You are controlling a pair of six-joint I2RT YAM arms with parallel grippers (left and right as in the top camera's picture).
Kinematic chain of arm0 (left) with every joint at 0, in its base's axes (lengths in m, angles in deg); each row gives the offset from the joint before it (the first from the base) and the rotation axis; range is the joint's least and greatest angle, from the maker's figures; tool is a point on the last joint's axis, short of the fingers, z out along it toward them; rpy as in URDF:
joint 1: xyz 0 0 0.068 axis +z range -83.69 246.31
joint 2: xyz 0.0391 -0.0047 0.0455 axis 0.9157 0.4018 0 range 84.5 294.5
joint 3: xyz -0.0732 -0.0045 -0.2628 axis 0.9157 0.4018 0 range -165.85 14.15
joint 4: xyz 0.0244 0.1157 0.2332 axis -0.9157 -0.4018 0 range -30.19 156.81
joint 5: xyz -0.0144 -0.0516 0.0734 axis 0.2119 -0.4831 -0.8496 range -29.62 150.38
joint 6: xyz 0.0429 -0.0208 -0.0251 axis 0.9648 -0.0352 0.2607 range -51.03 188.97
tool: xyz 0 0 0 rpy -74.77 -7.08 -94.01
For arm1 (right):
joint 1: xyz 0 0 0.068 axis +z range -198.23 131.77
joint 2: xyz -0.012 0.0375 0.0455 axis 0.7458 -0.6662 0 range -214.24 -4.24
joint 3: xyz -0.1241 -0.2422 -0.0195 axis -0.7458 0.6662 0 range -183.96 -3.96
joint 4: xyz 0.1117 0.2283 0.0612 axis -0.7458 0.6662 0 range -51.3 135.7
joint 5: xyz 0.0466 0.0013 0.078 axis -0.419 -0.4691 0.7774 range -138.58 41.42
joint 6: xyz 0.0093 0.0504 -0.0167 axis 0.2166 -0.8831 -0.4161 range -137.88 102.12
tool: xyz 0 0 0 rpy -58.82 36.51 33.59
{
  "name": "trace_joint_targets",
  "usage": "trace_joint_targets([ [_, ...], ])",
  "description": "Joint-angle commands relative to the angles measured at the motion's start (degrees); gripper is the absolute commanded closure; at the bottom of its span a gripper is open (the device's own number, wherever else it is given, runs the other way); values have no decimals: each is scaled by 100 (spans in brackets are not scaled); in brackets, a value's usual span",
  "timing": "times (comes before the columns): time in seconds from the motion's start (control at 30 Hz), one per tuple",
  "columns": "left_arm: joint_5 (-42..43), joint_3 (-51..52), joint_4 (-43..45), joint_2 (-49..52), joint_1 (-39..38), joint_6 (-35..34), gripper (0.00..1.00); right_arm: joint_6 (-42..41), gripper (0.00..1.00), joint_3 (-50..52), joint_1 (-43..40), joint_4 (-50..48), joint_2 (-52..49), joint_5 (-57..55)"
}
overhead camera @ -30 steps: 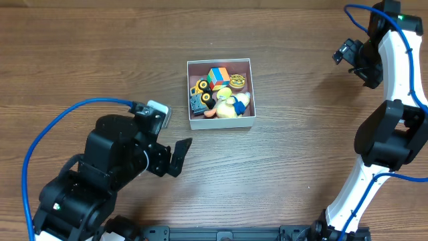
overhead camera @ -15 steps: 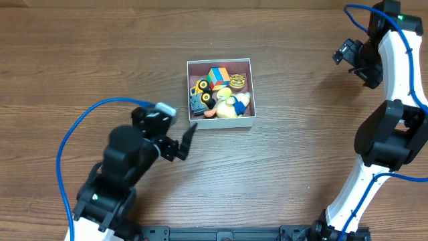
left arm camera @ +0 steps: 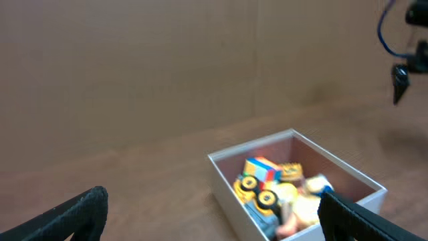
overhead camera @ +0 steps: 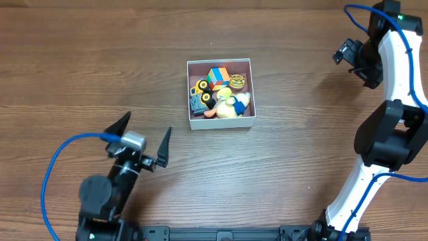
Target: Pack container
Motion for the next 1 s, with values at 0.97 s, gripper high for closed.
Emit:
trace_joint_targets([
  [0.97,-245,1580,-289,-1633,890,120,0,13,0,11,13,-20,31,-11],
])
